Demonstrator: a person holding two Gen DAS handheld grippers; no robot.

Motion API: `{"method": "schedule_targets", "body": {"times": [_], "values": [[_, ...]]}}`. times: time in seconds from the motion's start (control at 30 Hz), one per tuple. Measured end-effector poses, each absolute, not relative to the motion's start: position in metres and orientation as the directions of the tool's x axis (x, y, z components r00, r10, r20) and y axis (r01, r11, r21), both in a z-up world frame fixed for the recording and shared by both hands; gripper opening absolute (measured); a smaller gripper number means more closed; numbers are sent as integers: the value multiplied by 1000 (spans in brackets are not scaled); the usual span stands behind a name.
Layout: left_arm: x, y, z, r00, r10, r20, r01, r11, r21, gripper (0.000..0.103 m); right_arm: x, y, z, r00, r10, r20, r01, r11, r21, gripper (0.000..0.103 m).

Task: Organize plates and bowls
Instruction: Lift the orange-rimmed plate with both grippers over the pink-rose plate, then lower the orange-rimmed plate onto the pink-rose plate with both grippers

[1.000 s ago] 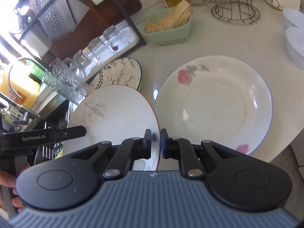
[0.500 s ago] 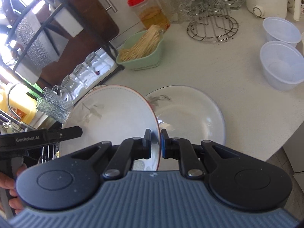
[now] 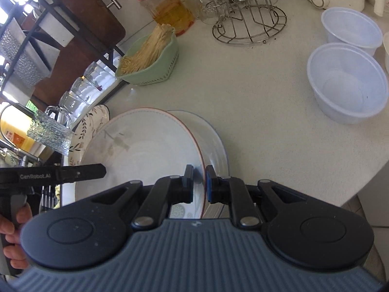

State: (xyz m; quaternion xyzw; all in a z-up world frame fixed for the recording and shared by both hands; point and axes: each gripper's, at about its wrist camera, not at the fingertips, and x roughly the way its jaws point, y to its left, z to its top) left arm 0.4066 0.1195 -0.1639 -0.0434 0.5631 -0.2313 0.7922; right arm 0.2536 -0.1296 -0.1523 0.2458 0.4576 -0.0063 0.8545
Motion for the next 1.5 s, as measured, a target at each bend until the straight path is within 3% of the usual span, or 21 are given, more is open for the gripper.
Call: {"method": "schedule_targets", "body": {"times": [0.83, 1.1, 1.37, 1.5], "values": [[412, 111, -196, 240, -294, -925, 208, 946, -247, 27, 282, -130, -165, 549, 234, -802, 112, 931, 348, 14], [408, 112, -197, 212, -299, -930, 180, 948, -264, 29, 284, -131, -167, 556, 243, -795, 110, 926, 360, 14], [416, 135, -196, 193, -367, -910, 21, 929, -370, 29, 286, -131, -170, 558, 248, -792, 109, 924, 366, 14], [419, 135, -193, 197, -362, -911, 18, 931, -366, 29, 287, -134, -171, 561, 260, -786, 114, 916, 384, 14]]}}
